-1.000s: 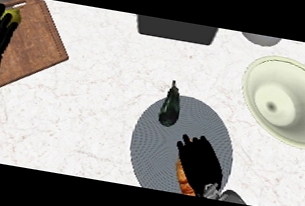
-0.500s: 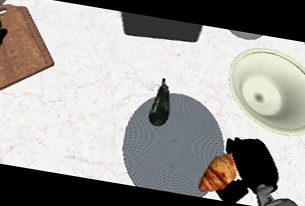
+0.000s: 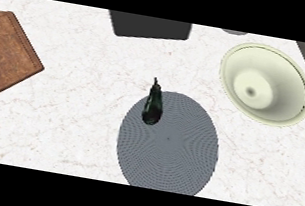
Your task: Pick the croissant from the placemat and place it in the bowl
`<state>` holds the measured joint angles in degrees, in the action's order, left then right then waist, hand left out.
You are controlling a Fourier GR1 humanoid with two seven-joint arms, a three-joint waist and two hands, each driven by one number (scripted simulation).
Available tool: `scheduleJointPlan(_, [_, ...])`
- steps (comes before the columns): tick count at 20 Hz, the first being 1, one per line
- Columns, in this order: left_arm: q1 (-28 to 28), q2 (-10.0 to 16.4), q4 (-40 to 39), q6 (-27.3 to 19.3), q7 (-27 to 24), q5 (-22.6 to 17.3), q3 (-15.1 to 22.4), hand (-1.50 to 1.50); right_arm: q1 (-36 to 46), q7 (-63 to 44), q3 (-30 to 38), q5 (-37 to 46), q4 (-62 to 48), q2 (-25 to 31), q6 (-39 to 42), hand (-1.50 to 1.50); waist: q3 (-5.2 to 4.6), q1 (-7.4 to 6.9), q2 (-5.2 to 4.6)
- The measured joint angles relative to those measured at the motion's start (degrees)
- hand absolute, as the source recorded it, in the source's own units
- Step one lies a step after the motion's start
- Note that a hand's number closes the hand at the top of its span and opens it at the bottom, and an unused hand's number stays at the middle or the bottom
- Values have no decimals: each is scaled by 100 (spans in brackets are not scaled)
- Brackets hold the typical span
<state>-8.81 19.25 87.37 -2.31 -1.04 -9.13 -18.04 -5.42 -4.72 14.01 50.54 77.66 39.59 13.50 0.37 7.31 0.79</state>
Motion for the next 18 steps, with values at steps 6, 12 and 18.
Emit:
scheduleJointPlan(6, [-116,-78,28,73,8,6,167,0,-512,1526,1756,-827,-1244,1041,-563,150,-14,-288,-37])
scheduleJointPlan(12, [-227,-143,38,81,55,100,343,0,-781,3010,2960,-1766,-1834,1729,-289,150,-29,-483,-46])
scheduleJointPlan(18, [-366,-142,16,120,111,97,385,0,-754,3398,3712,-2608,-1400,1973,494,150,-45,-579,-50])
